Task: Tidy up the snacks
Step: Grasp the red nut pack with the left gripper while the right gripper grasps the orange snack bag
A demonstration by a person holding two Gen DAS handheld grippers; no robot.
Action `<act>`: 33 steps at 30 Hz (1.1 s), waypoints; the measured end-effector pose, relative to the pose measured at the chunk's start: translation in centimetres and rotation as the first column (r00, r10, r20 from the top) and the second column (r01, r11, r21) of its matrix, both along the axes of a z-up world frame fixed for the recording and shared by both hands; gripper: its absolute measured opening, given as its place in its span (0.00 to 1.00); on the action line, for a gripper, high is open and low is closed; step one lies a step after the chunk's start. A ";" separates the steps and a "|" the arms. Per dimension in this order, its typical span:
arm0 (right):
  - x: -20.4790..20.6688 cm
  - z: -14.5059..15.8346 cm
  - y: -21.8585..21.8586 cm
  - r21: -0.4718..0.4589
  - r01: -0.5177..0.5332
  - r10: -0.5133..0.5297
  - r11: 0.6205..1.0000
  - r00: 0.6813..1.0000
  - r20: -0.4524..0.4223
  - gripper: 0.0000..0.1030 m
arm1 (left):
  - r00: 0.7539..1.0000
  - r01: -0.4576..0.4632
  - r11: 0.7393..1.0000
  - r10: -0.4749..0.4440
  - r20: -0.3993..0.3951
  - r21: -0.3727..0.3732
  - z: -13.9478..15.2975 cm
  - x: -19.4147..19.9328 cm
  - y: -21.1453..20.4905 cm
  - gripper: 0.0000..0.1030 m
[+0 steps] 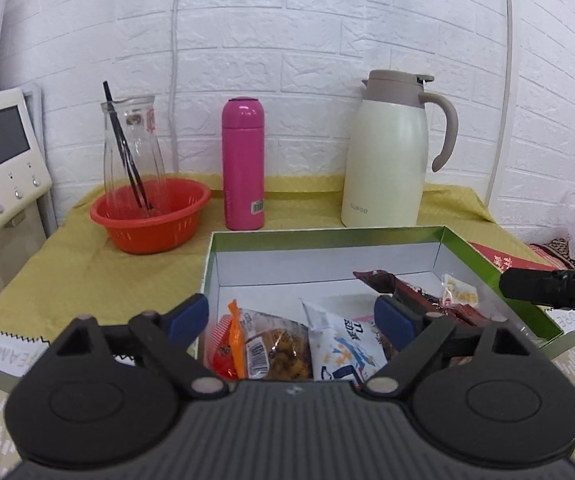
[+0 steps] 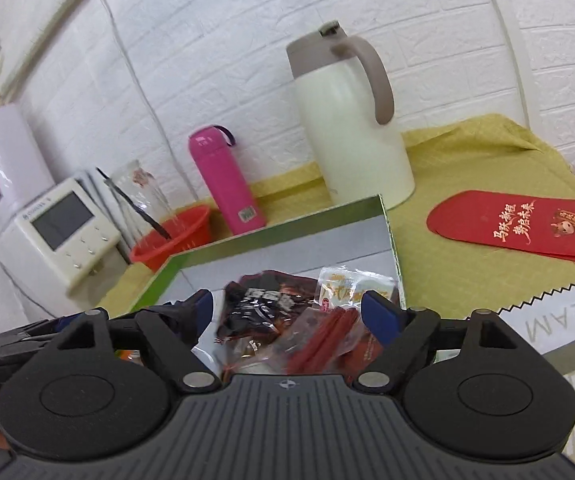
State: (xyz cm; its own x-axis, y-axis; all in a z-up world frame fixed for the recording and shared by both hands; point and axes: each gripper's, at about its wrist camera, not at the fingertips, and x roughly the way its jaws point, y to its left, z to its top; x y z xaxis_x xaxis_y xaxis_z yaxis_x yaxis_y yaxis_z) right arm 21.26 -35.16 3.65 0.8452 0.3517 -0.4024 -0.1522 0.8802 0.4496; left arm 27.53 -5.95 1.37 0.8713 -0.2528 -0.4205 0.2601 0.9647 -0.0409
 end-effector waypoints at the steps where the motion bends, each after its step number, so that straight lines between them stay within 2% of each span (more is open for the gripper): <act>1: -0.7 0.4 -0.5 -0.005 0.005 -0.005 1.000 1.000 0.012 1.00 | 1.000 -0.002 1.000 0.002 0.009 -0.013 0.2 -0.9 0.4 0.92; 6: -5.1 0.5 -2.7 -0.010 -0.067 0.068 0.998 0.997 0.035 1.00 | 1.000 0.013 0.999 -0.013 -0.007 -0.053 -0.1 -6.1 2.2 0.96; 9: -6.9 -0.6 -2.7 -0.096 -0.135 0.136 0.986 0.991 0.000 1.00 | 0.995 0.039 0.994 -0.048 -0.085 -0.099 -1.5 -8.6 2.6 0.96; 11: -7.4 -1.3 -2.0 -0.227 -0.174 0.176 0.958 0.984 -0.014 1.00 | 0.985 0.074 0.989 -0.092 -0.144 -0.125 -2.4 -9.8 2.1 0.96; 13: -7.5 -1.9 -1.2 -0.355 -0.197 0.206 0.914 0.978 -0.013 1.00 | 0.977 0.097 0.987 -0.119 -0.179 -0.129 -3.1 -10.5 1.2 0.96; 15: -7.1 -2.4 -0.5 -0.437 -0.231 0.248 0.869 0.969 -0.020 1.00 | 0.971 0.108 0.988 -0.128 -0.201 -0.106 -3.8 -10.9 -0.1 0.96; 17: -6.3 -2.9 -0.1 -0.471 -0.287 0.301 0.834 0.952 -0.047 1.00 | 0.962 0.104 0.990 -0.125 -0.242 -0.097 -4.6 -11.0 -1.3 0.96; 22: -4.6 -4.4 0.3 -0.455 -0.372 0.368 0.809 0.924 -0.102 1.00 | 0.943 0.077 0.992 -0.105 -0.314 -0.101 -6.4 -10.9 -3.7 0.96; 24: -3.9 -4.7 -0.4 -0.395 -0.389 0.379 0.832 0.919 -0.107 1.00 | 0.957 0.076 0.994 -0.096 -0.273 -0.082 -6.5 -11.3 -4.5 0.96; 26: -3.6 -5.0 -1.3 -0.310 -0.403 0.382 0.861 0.915 -0.129 1.00 | 0.957 0.072 0.992 -0.099 -0.271 -0.108 -6.8 -11.3 -4.9 0.96; 27: -3.6 -5.1 -1.6 -0.298 -0.399 0.378 0.867 0.917 -0.126 1.00 | 0.961 0.063 0.992 -0.090 -0.263 -0.110 -6.8 -11.4 -5.0 0.95; 29: -4.4 -4.9 -1.6 -0.322 -0.379 0.359 0.867 0.925 -0.122 1.00 | 0.963 0.067 0.990 -0.097 -0.250 -0.126 -6.8 -11.6 -5.0 0.84; 30: -4.8 -4.8 -1.6 -0.331 -0.381 0.361 0.863 0.924 -0.123 0.94 | 0.963 0.077 0.987 -0.111 -0.245 -0.142 -6.7 -11.7 -4.9 0.62; 31: -5.1 -4.7 -1.6 -0.337 -0.379 0.359 0.862 0.925 -0.122 0.89 | 0.961 0.082 0.984 -0.121 -0.247 -0.160 -6.7 -11.7 -4.8 0.52; 33: -5.9 -4.5 -1.2 -0.376 -0.369 0.347 0.850 0.929 -0.127 0.88 | 0.956 0.087 0.976 -0.139 -0.260 -0.200 -6.7 -11.5 -4.4 0.45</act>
